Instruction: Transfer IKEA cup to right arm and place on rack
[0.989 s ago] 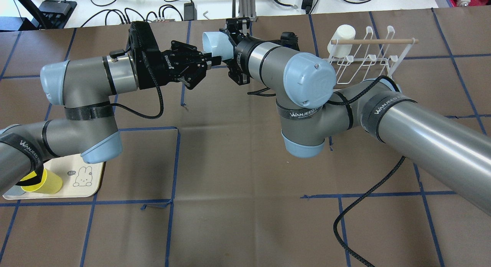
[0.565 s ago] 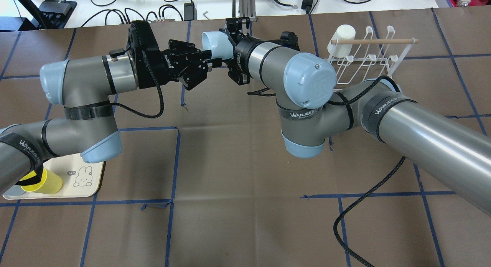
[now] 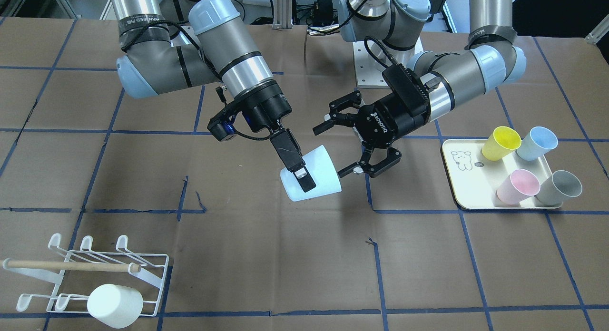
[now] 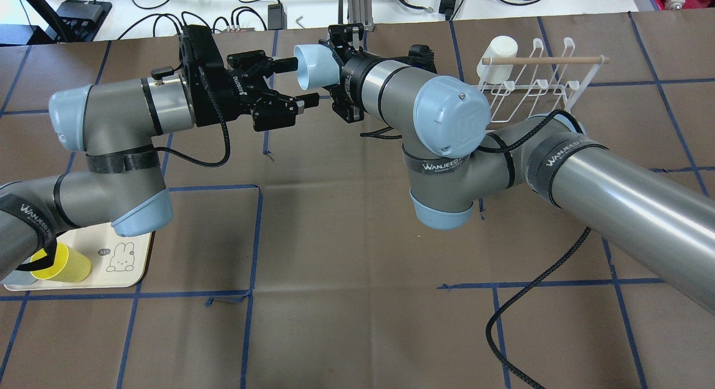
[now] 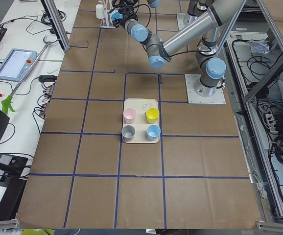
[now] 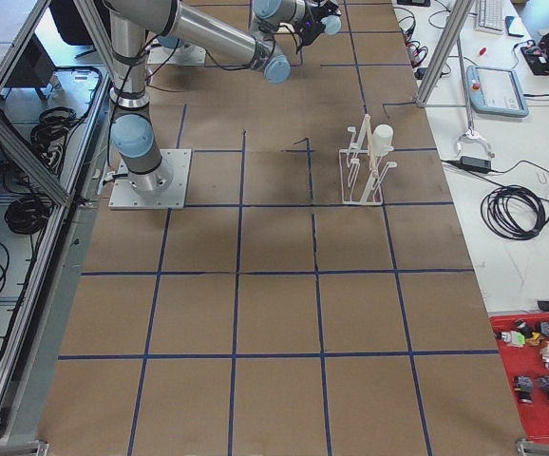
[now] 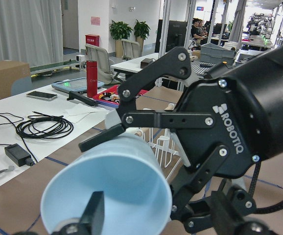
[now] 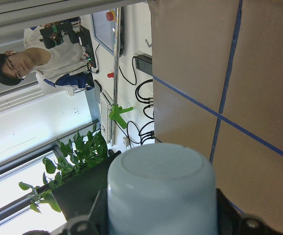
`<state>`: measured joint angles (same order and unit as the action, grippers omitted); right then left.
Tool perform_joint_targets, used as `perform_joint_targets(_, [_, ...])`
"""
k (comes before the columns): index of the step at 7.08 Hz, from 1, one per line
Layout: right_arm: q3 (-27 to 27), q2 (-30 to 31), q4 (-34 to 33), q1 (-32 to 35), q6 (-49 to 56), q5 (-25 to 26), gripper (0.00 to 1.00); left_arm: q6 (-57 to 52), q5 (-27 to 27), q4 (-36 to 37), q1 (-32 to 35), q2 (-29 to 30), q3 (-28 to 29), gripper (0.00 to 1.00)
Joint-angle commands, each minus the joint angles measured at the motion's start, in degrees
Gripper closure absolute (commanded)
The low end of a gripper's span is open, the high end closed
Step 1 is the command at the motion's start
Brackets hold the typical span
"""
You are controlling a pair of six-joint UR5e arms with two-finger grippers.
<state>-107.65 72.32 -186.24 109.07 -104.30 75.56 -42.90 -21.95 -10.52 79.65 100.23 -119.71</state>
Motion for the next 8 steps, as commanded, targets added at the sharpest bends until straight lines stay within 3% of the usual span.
perform_joint_targets(1, [0.1, -0.2, 0.0, -0.3, 0.3, 0.0, 0.72, 0.3, 0.8, -0.1, -8.0, -0.4, -0.2, 0.01])
perform_joint_targets(3, [0.0, -0.2, 0.2, -4.4, 2.9, -0.1, 0.82, 5.8, -3.9, -0.5, -10.1, 0.2, 0.7, 0.01])
perform_joint_targets(4, [-0.3, 0.2, 0.2, -7.8, 11.5, -0.2, 0.84, 10.5, -13.6, -0.6, -10.0, 0.0, 1.3, 0.01])
perform_joint_targets(6, [0.1, 0.4, 0.1, -13.5, 35.7, -0.1, 0.91, 30.1, -28.7, -2.4, -9.2, 1.2, 7.7, 0.01])
perform_joint_targets(7, [0.2, 0.5, 0.0, -17.3, 47.6, -0.2, 0.91, 36.9, -34.9, -10.8, -6.8, 1.0, 11.4, 0.01])
perform_joint_targets(8, [0.2, 0.5, 0.0, -21.3, 62.1, -0.1, 0.91, 38.0, -44.6, -18.8, -3.2, 1.1, 15.0, 0.01])
